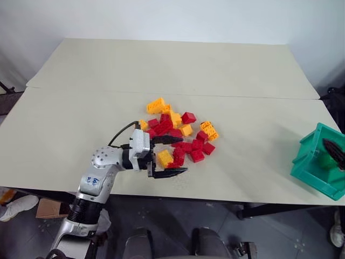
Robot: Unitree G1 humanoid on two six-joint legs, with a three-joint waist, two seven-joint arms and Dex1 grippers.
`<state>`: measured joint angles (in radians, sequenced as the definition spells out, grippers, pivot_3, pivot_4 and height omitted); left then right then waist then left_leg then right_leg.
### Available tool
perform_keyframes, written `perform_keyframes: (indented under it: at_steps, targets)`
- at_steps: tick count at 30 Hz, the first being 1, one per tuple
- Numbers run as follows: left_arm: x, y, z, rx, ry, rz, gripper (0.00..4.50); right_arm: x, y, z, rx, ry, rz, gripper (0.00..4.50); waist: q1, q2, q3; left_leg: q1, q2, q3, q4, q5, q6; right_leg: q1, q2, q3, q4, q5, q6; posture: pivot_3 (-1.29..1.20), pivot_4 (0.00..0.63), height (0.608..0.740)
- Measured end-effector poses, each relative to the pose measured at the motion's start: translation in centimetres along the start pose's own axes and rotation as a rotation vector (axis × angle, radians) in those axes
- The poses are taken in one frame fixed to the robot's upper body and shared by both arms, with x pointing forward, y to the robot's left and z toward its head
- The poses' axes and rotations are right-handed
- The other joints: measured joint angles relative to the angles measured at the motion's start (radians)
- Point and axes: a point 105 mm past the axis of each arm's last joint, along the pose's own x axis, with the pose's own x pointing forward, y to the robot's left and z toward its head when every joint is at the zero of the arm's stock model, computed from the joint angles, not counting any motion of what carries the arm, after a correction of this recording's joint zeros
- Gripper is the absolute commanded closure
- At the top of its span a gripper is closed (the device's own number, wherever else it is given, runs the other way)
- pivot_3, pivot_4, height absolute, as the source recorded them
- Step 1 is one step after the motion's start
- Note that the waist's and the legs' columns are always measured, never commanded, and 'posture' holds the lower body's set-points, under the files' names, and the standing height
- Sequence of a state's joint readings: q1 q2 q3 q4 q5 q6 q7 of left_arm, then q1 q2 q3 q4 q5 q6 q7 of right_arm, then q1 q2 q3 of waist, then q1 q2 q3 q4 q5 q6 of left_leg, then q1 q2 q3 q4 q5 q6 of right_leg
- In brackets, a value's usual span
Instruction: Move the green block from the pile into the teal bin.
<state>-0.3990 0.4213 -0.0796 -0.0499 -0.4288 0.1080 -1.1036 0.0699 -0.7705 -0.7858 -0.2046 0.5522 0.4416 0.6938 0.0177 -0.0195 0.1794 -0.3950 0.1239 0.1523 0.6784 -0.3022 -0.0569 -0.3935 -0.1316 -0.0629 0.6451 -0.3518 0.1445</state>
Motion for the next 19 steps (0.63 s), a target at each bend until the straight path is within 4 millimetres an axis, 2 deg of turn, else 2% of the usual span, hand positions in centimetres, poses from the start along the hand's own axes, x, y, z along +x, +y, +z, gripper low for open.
perform_keyframes:
  at_steps: [2,4,9,12,16,19]
  targets:
    - [-1.3,0.7,-0.5,-0.005,0.039,0.049,0.0,0.5,2.2,1.8,-0.032,-0.084,0.132,0.02,0.0,0.001,0.0,0.0,0.0,0.0,0.0,0.0,0.0,0.001,0.0,0.0,0.0,0.0,0.0,0.0,0.15,0.74]
    - [-3.3,1.1,-1.3,-0.014,0.104,0.097,0.0,0.8,4.7,2.2,-0.058,-0.113,0.27,0.02,0.001,0.0,0.0,0.0,0.0,0.0,-0.001,0.0,0.0,0.001,0.0,0.0,0.0,0.0,0.0,0.0,0.15,0.74]
    - [-7.7,0.9,-3.2,-0.018,0.241,0.215,0.0,1.3,10.4,0.9,-0.068,-0.095,0.591,0.02,0.005,0.0,0.0,0.0,0.0,0.0,-0.002,0.0,0.0,0.0,0.0,0.0,-0.001,0.0,0.0,0.0,0.15,0.74]
    - [-10.0,0.8,-3.5,-0.016,0.274,0.312,0.0,0.9,13.1,-0.3,-0.076,-0.079,0.754,0.02,0.006,0.0,0.0,0.0,0.0,0.0,-0.002,0.0,0.0,0.0,0.0,-0.001,-0.001,0.0,0.0,0.0,0.15,0.74]
    - [-13.2,0.8,-3.8,-0.015,0.312,0.439,0.0,0.5,13.6,-2.6,-0.078,-0.054,0.814,0.02,0.007,0.0,0.0,0.0,0.0,0.0,-0.002,-0.001,0.0,0.0,-0.001,-0.001,-0.002,0.0,0.0,0.0,0.15,0.74]
    - [-13.7,0.8,-3.8,-0.006,0.314,0.469,0.0,0.5,13.3,-3.9,-0.086,-0.043,0.807,0.02,0.007,0.0,0.0,0.0,0.0,0.001,-0.002,-0.001,0.0,0.0,-0.001,-0.001,-0.001,0.0,0.0,0.0,0.15,0.74]
